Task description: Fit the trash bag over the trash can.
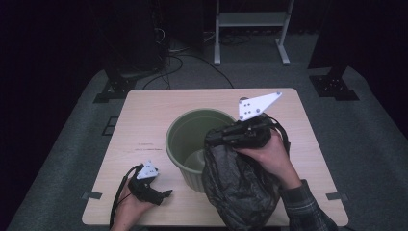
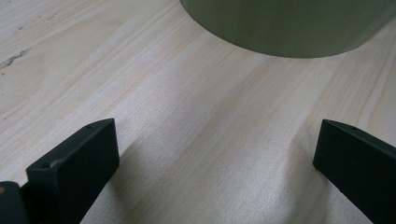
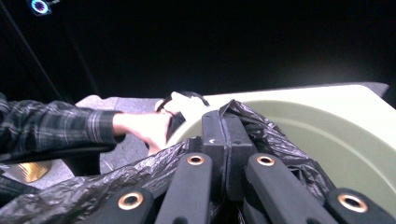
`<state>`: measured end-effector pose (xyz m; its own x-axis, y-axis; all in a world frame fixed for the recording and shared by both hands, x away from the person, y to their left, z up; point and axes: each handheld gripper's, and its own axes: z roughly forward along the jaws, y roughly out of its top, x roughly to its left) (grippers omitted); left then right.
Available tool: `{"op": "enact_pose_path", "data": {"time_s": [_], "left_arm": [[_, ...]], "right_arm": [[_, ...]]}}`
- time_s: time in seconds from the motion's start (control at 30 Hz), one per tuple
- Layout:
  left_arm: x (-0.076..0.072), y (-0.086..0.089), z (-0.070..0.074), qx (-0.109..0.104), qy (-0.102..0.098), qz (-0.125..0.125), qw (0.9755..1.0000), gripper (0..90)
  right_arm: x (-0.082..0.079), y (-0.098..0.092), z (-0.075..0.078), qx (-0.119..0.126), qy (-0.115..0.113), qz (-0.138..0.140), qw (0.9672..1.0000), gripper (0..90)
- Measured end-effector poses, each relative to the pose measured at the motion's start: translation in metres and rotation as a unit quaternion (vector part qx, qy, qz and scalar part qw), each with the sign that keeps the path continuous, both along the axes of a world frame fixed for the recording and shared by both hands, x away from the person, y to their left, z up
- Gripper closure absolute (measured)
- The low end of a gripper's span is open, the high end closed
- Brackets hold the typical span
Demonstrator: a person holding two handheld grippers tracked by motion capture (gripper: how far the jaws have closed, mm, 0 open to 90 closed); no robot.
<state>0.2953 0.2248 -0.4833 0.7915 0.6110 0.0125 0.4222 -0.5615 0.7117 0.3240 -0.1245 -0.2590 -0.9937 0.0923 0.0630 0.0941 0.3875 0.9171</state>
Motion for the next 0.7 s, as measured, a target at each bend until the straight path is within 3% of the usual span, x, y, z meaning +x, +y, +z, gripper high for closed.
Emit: {"op": "enact_pose_path", "data": {"time_s": [0.27, 0.6, 0.7], "left_arm": [[0.000, 0.000, 0.000, 0.000, -0.001, 0.001, 1.0000, 0.0], [0.000, 0.000, 0.000, 0.000, -0.001, 0.000, 1.0000, 0.0], [0.000, 0.000, 0.000, 0.000, 0.000, -0.001, 1.0000, 0.0]], "right_arm": [[0.009, 0.045, 0.011, 0.012, 0.005, 0.040, 0.9991, 89.4], [0.019, 0.104, 0.001, 0.008, 0.029, 0.076, 0.9966, 89.0], [0.022, 0.111, -0.003, -0.011, 0.028, 0.055, 0.9980, 76.6]]}}
